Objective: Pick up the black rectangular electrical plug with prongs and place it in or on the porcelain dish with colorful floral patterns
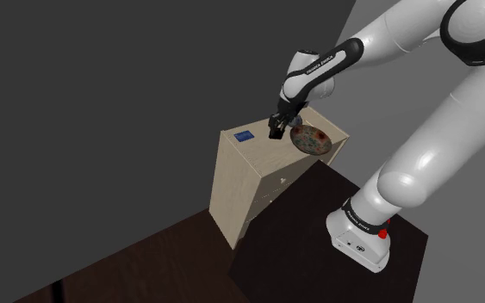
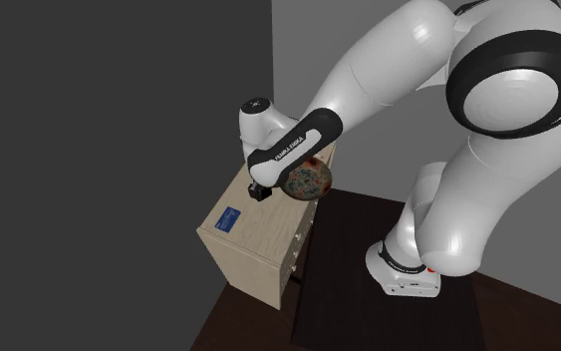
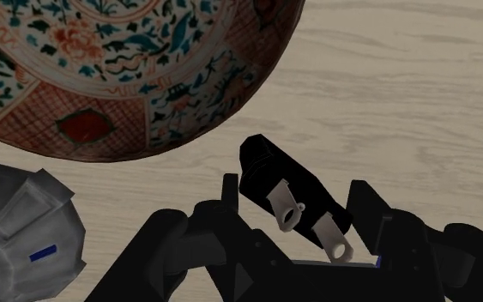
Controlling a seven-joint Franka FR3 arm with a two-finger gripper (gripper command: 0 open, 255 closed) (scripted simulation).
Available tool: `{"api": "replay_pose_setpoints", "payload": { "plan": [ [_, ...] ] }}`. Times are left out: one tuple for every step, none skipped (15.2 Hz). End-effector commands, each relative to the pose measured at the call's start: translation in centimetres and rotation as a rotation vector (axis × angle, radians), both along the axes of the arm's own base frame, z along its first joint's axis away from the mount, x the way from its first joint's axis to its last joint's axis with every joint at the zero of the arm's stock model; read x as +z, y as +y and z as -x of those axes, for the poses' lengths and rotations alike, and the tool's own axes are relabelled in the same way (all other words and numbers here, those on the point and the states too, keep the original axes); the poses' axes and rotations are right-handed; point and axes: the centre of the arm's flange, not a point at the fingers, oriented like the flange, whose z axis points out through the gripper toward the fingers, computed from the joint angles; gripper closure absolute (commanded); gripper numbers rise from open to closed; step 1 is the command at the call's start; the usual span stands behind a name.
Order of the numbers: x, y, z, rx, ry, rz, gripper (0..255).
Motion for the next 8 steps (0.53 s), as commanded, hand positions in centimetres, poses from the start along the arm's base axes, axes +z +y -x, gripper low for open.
{"api": "replay_pose_setpoints", "payload": {
  "plan": [
    [0.8,0.1,0.0,0.0,0.0,0.0,255],
    [1.3,0.1,0.0,0.0,0.0,0.0,255],
    [1.9,0.1,0.0,0.0,0.0,0.0,255],
    [2.4,0.1,0.0,0.0,0.0,0.0,255],
    [2.9,0.1,0.0,0.0,0.0,0.0,255],
    [3.4,0.1,0.0,0.0,0.0,0.0,255],
    [4.0,0.1,0.0,0.0,0.0,0.0,255],
    [4.5,0.1,0.0,0.0,0.0,0.0,255]
  ]
}}
